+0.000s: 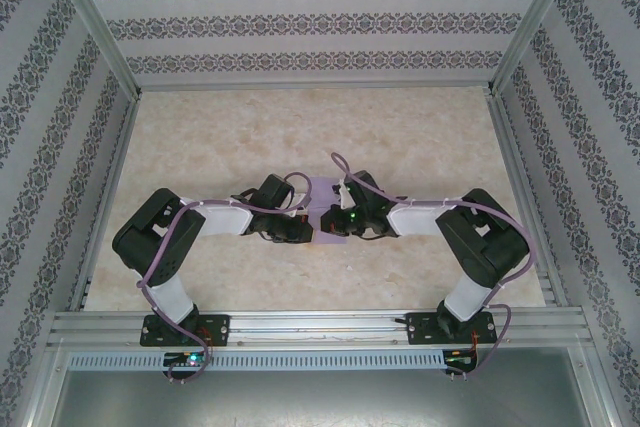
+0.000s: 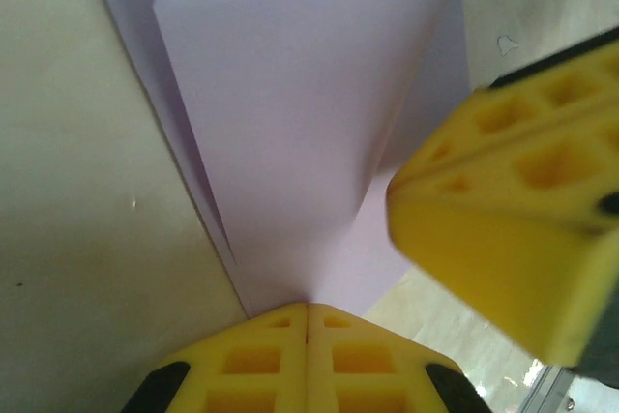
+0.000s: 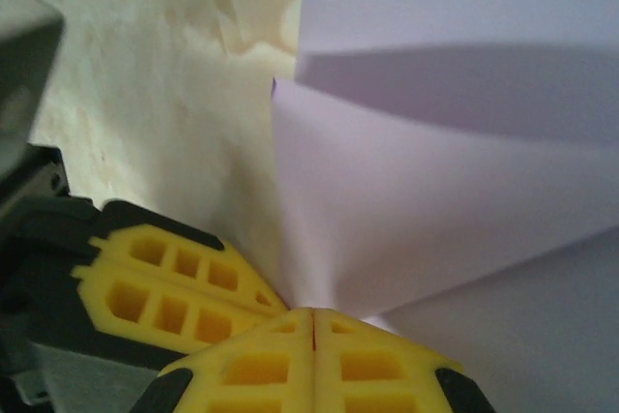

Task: Fold a paper plane with a square sheet of paper (fold left side to right side)

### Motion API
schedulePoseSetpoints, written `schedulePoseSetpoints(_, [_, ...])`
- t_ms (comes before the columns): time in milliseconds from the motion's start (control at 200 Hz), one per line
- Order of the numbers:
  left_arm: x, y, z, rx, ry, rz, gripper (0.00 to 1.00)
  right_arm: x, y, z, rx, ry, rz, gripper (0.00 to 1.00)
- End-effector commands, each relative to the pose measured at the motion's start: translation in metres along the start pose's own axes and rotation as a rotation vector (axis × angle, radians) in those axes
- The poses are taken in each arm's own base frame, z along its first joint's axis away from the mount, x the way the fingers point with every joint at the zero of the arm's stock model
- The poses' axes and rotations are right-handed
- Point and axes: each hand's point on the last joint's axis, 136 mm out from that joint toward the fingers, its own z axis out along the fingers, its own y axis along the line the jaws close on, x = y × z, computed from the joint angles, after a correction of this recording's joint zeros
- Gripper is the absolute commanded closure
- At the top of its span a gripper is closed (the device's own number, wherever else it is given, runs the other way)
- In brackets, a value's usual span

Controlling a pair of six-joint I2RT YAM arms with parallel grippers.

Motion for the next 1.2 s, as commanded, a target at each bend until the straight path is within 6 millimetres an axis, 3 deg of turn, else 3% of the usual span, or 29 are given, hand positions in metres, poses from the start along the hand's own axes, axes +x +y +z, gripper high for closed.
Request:
schedulePoseSetpoints(0, [0.024,0.031,0.009,-0.128,0.058,-0.017,0.98,-0.008,0.005,0.004,-0.027,-0.043,-0.005,1.00])
schedulePoseSetpoints(495, [0.024,0.031,0.009,-0.139,0.075,-0.015,0.98,-0.008,0.010,0.008,-0.047,-0.035,-0.009,1.00])
schedulePoseSetpoints(750, [0.025,0.034,0.009,-0.162,0.089,-0.030,0.98,-0.005,-0.003,0.015,-0.008,-0.022,0.009,1.00])
schedulePoseSetpoints(1194, [0.039,0.052,0.010,-0.228,0.122,-0.090,0.99,0.000,-0.044,0.017,0.192,0.017,-0.015,1.00])
